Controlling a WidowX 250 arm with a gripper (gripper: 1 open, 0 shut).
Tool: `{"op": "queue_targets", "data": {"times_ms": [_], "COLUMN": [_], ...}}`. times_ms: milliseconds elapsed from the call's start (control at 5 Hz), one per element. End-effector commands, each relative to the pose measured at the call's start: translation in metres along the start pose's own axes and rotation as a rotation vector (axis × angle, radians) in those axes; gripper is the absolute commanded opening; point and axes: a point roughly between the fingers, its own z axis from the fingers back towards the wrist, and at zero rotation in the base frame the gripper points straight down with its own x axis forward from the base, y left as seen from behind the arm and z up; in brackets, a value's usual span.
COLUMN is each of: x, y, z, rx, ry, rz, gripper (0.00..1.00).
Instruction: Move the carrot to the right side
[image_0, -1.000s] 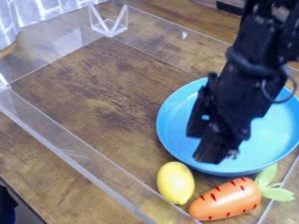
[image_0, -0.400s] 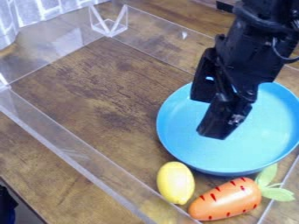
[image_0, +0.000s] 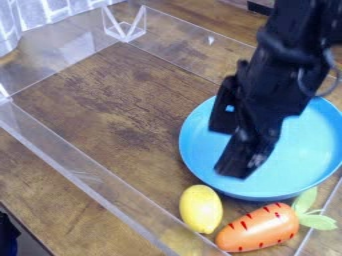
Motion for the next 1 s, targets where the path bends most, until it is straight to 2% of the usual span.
{"op": "queue_targets", "data": {"times_ms": [0,400,600,800], "x": [0.003,0.009,0.002,-0.004], "y": [0.005,0.023,0.022,0.019], "z": [0.011,-0.006,-0.016,-0.015], "rx": [0.049,0.063,0.074,0.093], "ry": [-0.077,-0.087,-0.094,-0.097], "rz": [-0.03,-0.09,-0.121,-0.149], "gripper": [1.0,1.0,1.0,1.0]}}
